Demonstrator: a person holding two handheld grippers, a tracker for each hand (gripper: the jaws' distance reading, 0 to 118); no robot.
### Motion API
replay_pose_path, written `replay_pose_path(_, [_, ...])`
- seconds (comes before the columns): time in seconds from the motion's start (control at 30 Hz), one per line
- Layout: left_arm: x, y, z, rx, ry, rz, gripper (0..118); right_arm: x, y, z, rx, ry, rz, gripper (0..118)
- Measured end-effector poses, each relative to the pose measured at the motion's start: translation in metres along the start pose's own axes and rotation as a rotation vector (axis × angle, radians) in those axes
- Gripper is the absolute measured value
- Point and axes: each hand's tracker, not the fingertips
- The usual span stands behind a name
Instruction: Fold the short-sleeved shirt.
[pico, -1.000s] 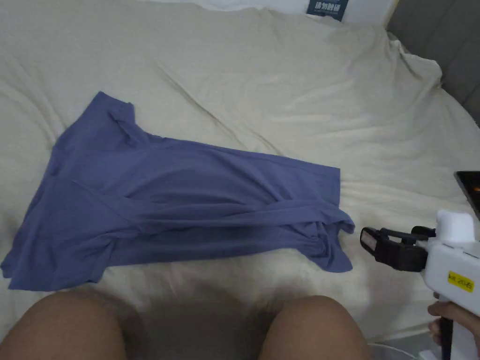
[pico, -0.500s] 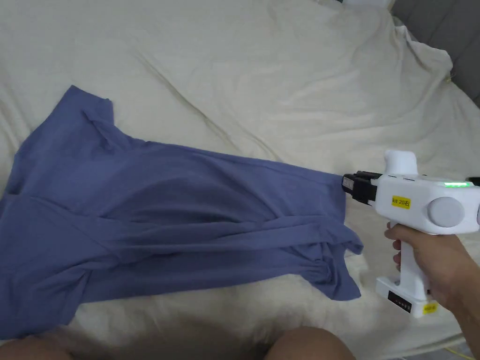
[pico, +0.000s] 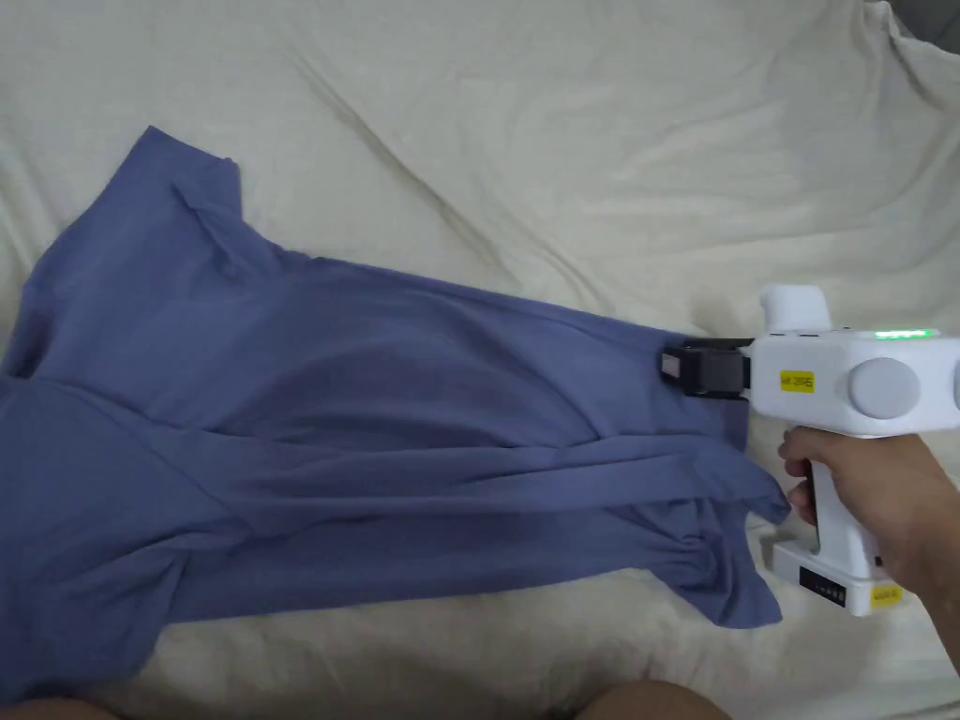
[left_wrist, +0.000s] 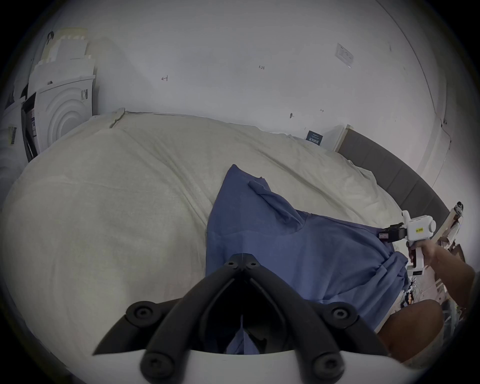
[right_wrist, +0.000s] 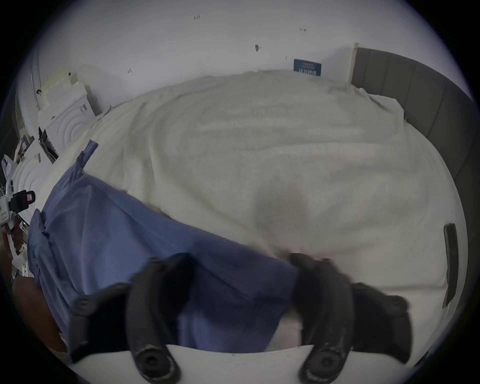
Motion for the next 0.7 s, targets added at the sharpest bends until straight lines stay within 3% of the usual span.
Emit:
replay_pose_path(0.03, [-0.001,0.000,-0.002,-0.002,0.002,-0.001,0,0.002,-0.001,0.005,0.014,-0.009,-0.009,62])
replay_pose_path(0.1, [-0.002,0.001,-0.009,-0.017,-0.006,-0.008,0,0.000,-0.003,0.014,0.053,0.004,-0.007,2])
replay_pose_path(0.13, [-0.002,0.001,-0.012,-0.026,-0.007,-0.014,0,-0.001,-0.007,0.014,0.055,-0.011,-0.003,2])
replay_pose_path(0.23, [-0.005,0.004,-0.024,-0.042,0.009,-0.037,0,-0.020,-0.014,0.019,0.078,-0.115,0.236,2])
replay_pose_path(0.57, [-0.022,0.037,-0.062,-0.047,0.043,-0.101,0,-0.044,-0.021,0.052,0.205,-0.097,0.232,2])
replay_pose_path(0.6, [-0.023,0.041,-0.068,-0.051,0.034,-0.121,12,-0.049,-0.021,0.055,0.208,-0.092,0.234,2])
replay_pose_path(0.67, [-0.025,0.046,-0.082,-0.072,0.013,-0.177,60,-0.051,-0.022,0.056,0.213,-0.087,0.236,2])
replay_pose_path(0.7, [-0.027,0.049,-0.087,-0.072,-0.007,-0.180,72,-0.051,-0.022,0.055,0.212,-0.085,0.236,2])
